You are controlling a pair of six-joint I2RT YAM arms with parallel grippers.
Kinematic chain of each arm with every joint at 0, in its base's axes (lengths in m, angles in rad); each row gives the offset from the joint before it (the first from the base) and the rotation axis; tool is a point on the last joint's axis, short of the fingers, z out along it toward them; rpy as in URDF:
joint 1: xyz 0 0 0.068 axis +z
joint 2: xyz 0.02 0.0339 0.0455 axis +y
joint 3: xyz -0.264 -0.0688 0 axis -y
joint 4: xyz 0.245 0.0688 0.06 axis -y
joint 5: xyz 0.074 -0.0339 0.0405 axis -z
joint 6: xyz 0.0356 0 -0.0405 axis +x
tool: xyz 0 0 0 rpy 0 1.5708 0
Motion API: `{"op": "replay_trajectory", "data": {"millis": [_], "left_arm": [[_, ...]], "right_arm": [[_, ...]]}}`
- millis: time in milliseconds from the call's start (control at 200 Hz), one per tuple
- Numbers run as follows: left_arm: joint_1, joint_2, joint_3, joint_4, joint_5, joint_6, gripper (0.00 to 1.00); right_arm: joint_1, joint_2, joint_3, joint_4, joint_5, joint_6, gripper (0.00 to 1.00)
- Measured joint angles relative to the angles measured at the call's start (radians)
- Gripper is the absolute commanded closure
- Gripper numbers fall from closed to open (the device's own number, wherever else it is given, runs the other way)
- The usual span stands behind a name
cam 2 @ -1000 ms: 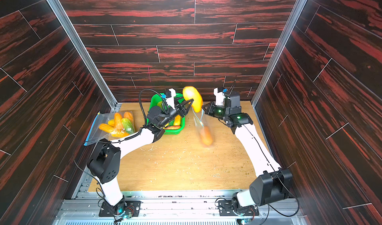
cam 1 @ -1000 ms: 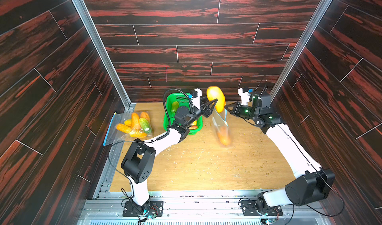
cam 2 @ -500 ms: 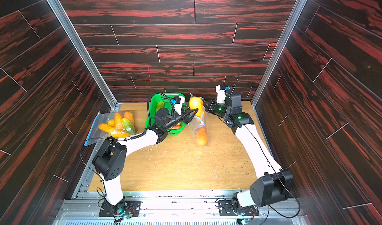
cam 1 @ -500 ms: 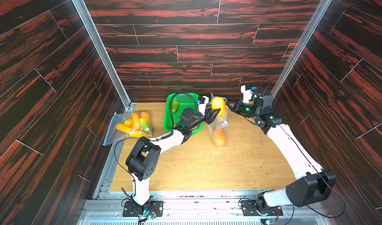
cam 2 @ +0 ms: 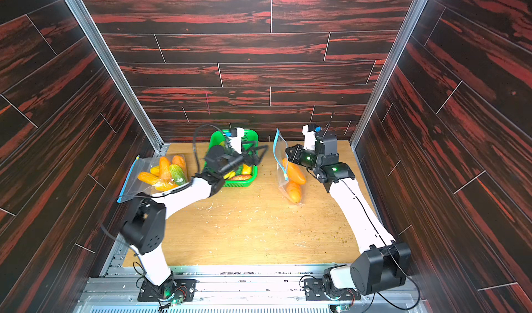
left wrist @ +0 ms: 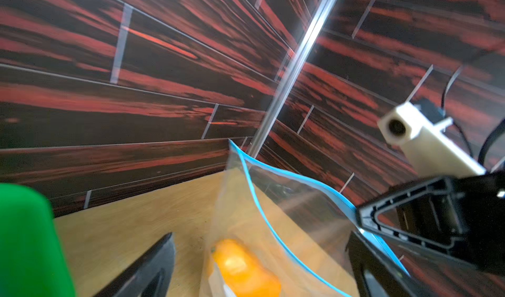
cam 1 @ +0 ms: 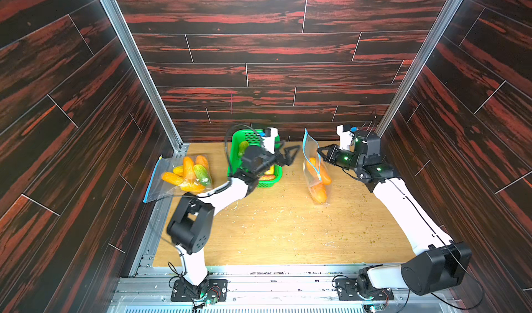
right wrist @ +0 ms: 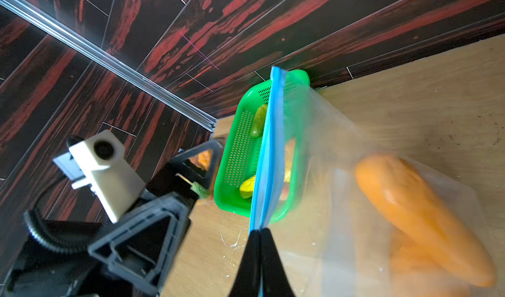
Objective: Place the mango in a zip-top bag and seal the zipper
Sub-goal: Place the mango in the zipper food storage bag, then pick up the mango from the basket.
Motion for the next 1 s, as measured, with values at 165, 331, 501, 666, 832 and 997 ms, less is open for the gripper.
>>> {"op": "replay_trajectory", "data": {"millis": [165,331,501,666,832,997], "left_arm": [[0.048,-0.162,-0.07,-0.14,-0.096,-0.027,0.0],[0.049,-0.282,-0.112,-0.267,-0.199,-0.008,0.0],[0.048,-0.289,-0.11,-0.389,-0.36,0.026,0.0],[0.07,-0.224,-0.102,-0.488,-0.531,0.037,0.0],[0.159,-0.141,-0.1,-0.577,-0.587,0.023,0.0],[0.229,-0.035,-0.01,-0.727,-0.632,0.042,0.0]], "right_arm": [[-0.005,-0.007,-0.005,0.01,-0.003,-0.029,1.0],[-0.009,-0.023,-0.04,0.034,-0.008,-0.048,1.0],[-0.029,-0.031,-0.065,0.038,-0.026,-0.063,1.0],[-0.036,-0.053,-0.066,0.015,-0.026,-0.089,1.0],[-0.04,-0.097,-0.074,-0.007,-0.01,-0.113,1.0],[-0.046,-0.101,-0.081,-0.018,-0.001,-0.121,1.0]]}}
